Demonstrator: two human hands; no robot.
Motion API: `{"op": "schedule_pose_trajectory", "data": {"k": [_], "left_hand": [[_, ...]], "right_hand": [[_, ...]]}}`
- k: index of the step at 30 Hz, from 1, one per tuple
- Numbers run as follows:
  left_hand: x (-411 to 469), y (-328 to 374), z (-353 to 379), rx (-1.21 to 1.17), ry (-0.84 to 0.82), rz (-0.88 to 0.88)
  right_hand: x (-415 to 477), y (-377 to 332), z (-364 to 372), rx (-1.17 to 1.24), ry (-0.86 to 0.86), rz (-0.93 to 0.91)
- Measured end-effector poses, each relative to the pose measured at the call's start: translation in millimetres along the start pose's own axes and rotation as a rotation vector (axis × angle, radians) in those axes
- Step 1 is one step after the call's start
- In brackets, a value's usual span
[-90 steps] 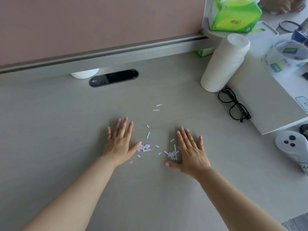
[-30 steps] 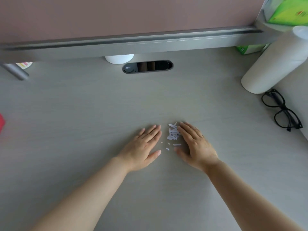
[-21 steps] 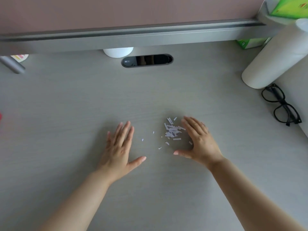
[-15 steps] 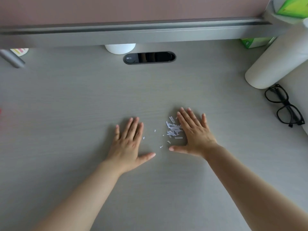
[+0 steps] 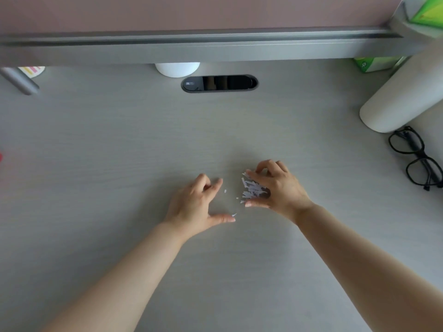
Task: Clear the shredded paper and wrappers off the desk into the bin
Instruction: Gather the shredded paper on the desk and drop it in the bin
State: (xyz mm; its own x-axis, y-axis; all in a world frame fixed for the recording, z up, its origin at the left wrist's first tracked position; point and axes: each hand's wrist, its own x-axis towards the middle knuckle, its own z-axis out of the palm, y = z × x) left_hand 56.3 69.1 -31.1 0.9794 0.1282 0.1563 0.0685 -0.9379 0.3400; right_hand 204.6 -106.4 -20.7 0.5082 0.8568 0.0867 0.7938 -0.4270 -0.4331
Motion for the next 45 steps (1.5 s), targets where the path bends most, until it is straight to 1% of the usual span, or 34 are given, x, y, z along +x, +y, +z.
{"op": "schedule_pose_trajectory", "data": {"k": [2,6,9,11,13,16,18,20,26,29,34,39,40,45], "left_hand": [[12,6,3,-0.063,0.016,-0.04],[21,10,9,-0.114,0.066,-0.06],[21,10,10,-0.128,0.119,-0.038],[23,11,10,-0.086,0.139,0.023],[27,15,11,-0.021,0.129,0.089],[36,27,13,0.046,0.11,0.145],[44,35,18,0.041,0.099,0.164],[49,43,22,0.003,0.113,0.155],[47,55,35,-0.149,0.249,0.129],[45,59,40,-0.19,0.255,0.112],[47,65,35,-0.228,0.229,0.176],[58,88,42,-0.067,0.112,0.048],[60,88,44,-0.051,0.11,0.021],[60,79,44,-0.202,0.21,-0.059]], "right_hand": [[7,-3,4,0.103,0.049,-0.004],[7,-7,14,0.218,0.138,-0.03],[0,-11,21,0.223,0.221,-0.051],[-3,-11,22,0.186,0.267,-0.041],[-5,-9,20,0.181,0.307,0.009],[-11,-1,9,0.29,0.396,0.16],[-16,6,1,0.316,0.47,0.231],[-20,8,-5,0.29,0.521,0.262],[-30,11,-7,0.328,0.577,0.339],[-34,12,-6,0.333,0.587,0.351],[-40,14,-12,0.333,0.592,0.372],[-44,15,-19,0.328,0.626,0.374],[-45,16,-20,0.33,0.63,0.376],[-47,19,-12,0.352,0.619,0.422]]}}
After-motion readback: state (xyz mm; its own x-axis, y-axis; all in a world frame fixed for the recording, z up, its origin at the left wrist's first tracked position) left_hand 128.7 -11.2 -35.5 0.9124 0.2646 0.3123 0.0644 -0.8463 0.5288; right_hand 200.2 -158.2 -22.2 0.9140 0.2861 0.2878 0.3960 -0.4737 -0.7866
